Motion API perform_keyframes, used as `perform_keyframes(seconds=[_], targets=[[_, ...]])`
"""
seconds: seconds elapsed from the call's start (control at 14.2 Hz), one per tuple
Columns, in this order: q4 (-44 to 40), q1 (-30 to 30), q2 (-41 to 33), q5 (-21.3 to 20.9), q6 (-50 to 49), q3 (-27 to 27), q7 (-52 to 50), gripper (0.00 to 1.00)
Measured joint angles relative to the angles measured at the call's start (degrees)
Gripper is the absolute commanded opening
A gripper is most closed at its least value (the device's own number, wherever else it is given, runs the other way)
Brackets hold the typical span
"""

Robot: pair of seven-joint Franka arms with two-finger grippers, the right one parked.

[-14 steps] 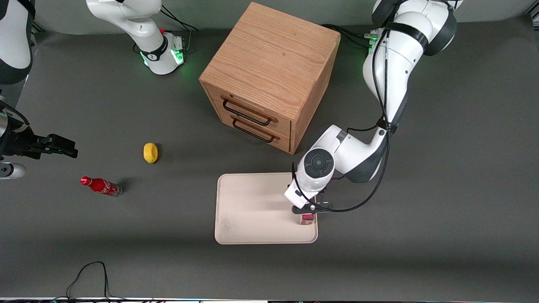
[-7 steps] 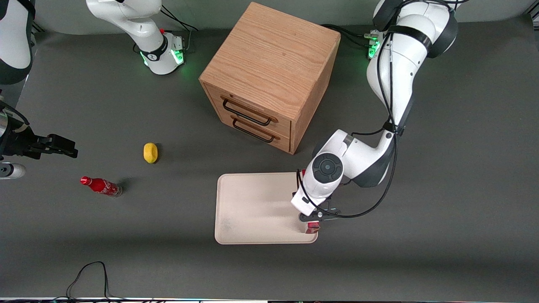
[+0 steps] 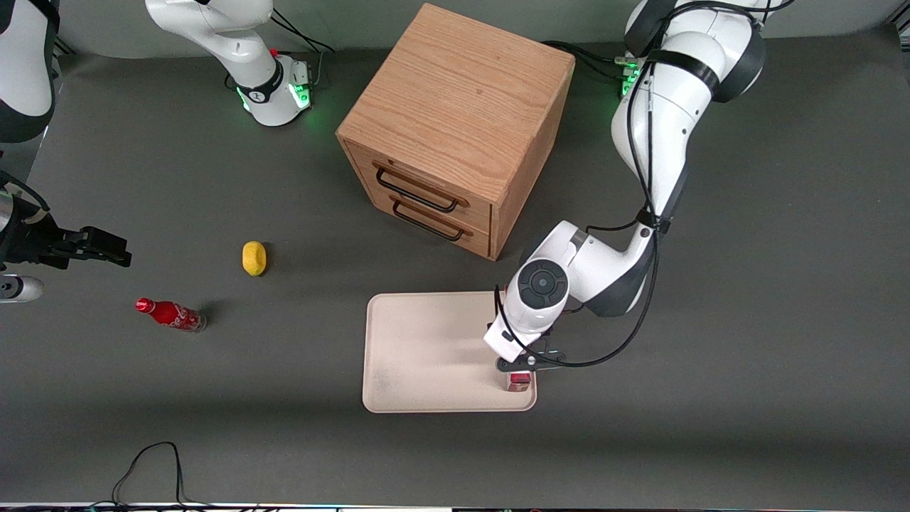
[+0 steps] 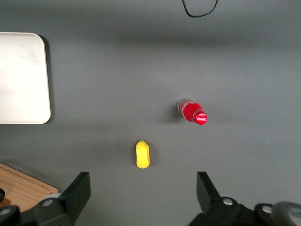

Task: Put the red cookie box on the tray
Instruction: 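Lower the box upright onto the tray corner and open the left gripper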

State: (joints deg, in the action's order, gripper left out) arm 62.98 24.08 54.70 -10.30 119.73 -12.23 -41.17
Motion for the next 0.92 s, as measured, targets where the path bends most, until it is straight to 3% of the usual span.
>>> perform_keyframes(seconds=[0.07, 0.49, 0.92], targets=[[0.0, 0.0, 0.1, -0.4, 0.0, 0.0, 0.0, 1.0], [-0.1, 0.4, 0.6, -1.8, -0.8, -0.1, 0.0, 1.0], [-2.3, 0.4, -4.5, -1.7, -12.7, -0.8, 0.0, 1.0]])
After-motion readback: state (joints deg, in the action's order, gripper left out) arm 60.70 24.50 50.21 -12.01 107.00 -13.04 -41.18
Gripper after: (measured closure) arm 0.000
